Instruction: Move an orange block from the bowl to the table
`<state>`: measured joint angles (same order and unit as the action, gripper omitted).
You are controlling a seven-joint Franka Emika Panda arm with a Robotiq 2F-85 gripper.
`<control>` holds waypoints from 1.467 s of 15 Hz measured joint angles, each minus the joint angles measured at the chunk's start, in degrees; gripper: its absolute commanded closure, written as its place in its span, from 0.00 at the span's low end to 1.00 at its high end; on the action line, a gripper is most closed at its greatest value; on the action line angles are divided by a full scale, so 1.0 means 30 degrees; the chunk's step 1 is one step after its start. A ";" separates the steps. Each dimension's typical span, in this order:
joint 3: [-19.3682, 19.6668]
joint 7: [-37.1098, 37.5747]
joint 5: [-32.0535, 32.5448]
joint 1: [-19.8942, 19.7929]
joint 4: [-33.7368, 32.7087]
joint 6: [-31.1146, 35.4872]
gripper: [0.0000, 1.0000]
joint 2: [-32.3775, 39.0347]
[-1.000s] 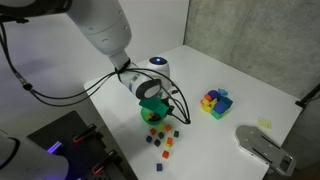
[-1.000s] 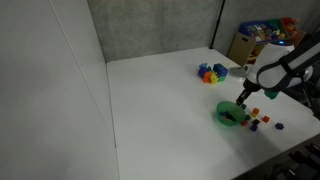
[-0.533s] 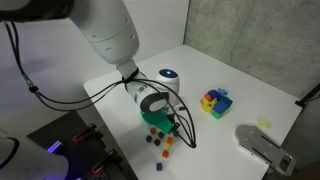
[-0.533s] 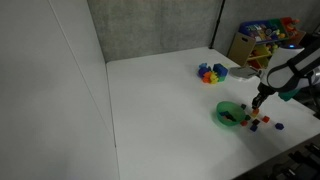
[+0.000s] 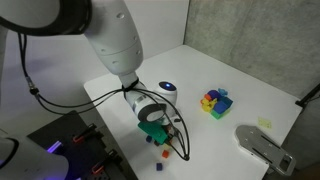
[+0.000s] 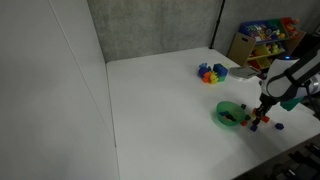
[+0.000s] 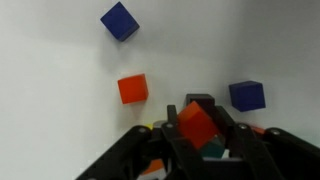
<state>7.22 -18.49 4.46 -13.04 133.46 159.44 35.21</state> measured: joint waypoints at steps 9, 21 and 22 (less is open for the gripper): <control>-0.0419 -0.0001 0.0009 0.0025 0.0014 -0.0031 0.01 0.0082; -0.0673 0.2040 -0.0012 0.1272 0.0190 -0.4568 0.00 -0.5331; -0.0676 0.2476 -0.0017 0.1500 0.0174 -0.5386 0.00 -0.5926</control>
<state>5.19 -11.07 4.41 -8.54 133.98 143.28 17.44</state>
